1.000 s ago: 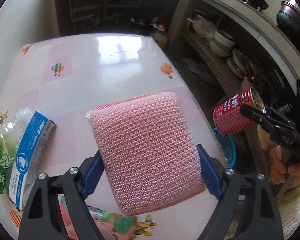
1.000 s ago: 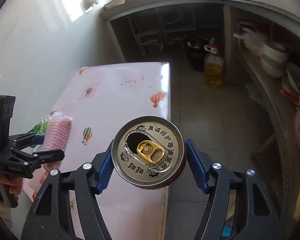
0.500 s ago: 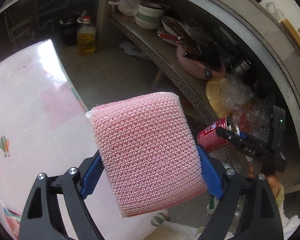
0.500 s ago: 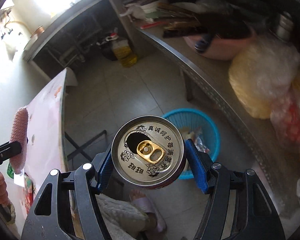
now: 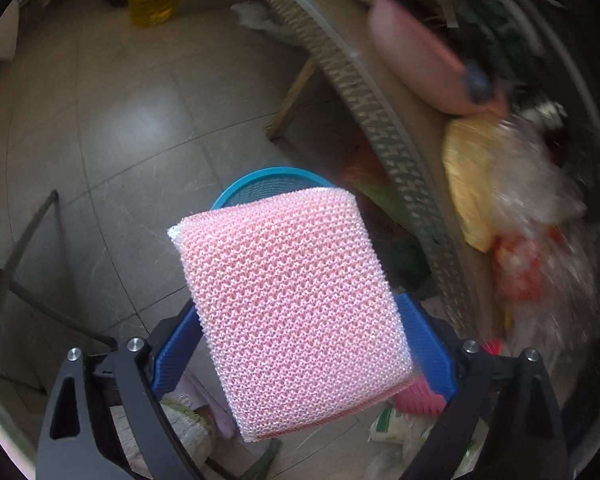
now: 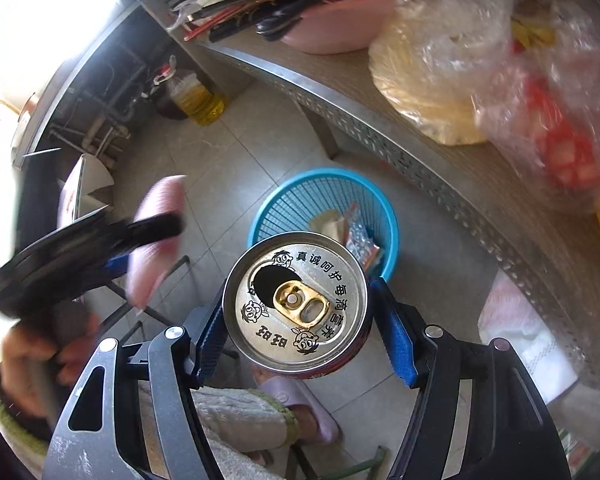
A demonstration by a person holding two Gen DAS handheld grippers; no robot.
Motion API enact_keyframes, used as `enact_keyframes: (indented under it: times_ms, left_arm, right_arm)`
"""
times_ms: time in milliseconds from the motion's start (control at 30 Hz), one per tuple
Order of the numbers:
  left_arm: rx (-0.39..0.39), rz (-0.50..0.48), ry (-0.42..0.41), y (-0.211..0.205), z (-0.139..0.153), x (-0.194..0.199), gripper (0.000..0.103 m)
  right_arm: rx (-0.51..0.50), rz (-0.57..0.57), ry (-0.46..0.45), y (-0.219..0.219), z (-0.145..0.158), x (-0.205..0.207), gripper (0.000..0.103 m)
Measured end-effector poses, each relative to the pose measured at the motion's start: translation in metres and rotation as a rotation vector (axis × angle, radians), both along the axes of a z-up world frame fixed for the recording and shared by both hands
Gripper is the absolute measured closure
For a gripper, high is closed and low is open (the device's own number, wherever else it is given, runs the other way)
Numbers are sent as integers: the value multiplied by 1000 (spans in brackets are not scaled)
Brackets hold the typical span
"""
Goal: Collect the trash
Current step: 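Carry sponge and can over the wastebasket and open both tools, then move both tools back toward the table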
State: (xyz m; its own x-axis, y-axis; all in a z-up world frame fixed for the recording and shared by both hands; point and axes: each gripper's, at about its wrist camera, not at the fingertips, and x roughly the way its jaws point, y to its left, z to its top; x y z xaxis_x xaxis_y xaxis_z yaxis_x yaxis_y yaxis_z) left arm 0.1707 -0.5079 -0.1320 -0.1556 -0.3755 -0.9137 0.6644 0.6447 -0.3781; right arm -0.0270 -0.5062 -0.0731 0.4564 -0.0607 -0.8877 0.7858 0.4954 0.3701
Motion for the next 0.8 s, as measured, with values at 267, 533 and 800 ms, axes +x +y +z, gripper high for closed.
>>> enact_keyframes:
  times_ms: [267,533,800]
  left_arm:
    - [-4,113,7,0,-25,20,10]
    - [-88,25,-119,31,43,14,10]
    - [-204,66,-200,114,114,8,9]
  right_arm:
    - [14,1,25,-4,-9,-3,39]
    - [23,77,32,-12,-27,49,39]
    - [-3,132,55,-19,-64,108,26]
